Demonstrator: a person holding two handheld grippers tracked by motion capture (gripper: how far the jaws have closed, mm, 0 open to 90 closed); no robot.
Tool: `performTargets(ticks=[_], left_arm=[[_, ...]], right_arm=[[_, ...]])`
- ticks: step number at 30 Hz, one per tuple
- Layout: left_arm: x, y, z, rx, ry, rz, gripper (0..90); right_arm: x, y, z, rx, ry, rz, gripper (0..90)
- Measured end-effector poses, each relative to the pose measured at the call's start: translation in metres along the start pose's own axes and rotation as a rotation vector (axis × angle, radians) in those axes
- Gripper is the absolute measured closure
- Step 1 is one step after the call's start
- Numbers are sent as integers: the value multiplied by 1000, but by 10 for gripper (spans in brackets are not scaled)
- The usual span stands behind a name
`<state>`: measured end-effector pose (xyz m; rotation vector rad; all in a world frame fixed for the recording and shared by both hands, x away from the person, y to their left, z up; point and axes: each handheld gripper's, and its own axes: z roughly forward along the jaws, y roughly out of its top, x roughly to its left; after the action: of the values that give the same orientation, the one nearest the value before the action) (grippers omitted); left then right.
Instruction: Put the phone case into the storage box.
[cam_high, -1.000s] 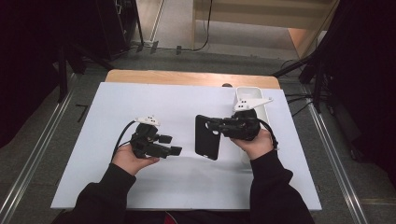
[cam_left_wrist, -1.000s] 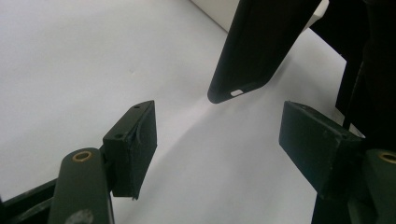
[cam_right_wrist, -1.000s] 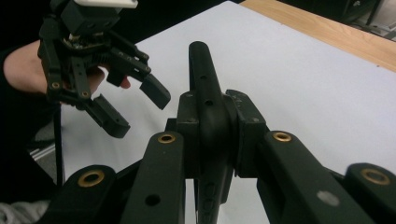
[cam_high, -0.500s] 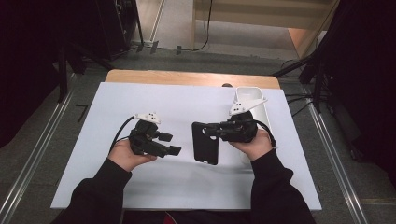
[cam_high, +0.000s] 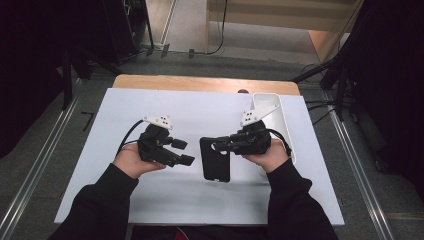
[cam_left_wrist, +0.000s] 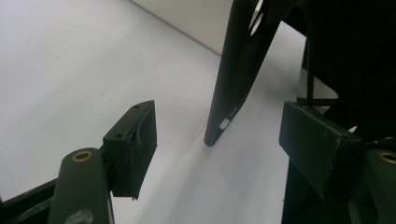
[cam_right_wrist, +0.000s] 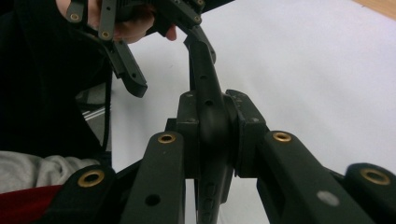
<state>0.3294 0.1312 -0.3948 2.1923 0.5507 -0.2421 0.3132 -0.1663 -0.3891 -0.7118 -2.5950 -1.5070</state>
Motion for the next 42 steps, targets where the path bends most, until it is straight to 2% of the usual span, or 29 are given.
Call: performTargets(ticks=[9,15,20,22,24,27,30,34,38,42], left_arm=[[-2,7,1,9,-36,36,271],[-4,13,5,46,-59,73,272],[-5,19,7,46,-51,81,275],[-5,22,7,46,-46,90,327],[-5,24,6,44,-45,94,334],[-5,25,5,42,-41,91,393],[-7,26,5,41,-72,81,457],[-7,25,6,60,-80,67,554],[-7,25,6,64,-99,85,650],[-10,25,8,96,-100,111,691]], right_arm=[[0,4,5,34,70,-9,744],[0,6,8,48,103,-18,744],[0,6,11,56,128,-19,744],[0,6,12,61,136,-19,744],[0,6,13,65,145,-25,744],[1,6,15,77,155,-24,744],[1,6,17,85,163,-22,744],[1,6,20,88,177,-20,744],[1,5,22,91,187,-21,743],[1,5,24,97,201,-18,744]])
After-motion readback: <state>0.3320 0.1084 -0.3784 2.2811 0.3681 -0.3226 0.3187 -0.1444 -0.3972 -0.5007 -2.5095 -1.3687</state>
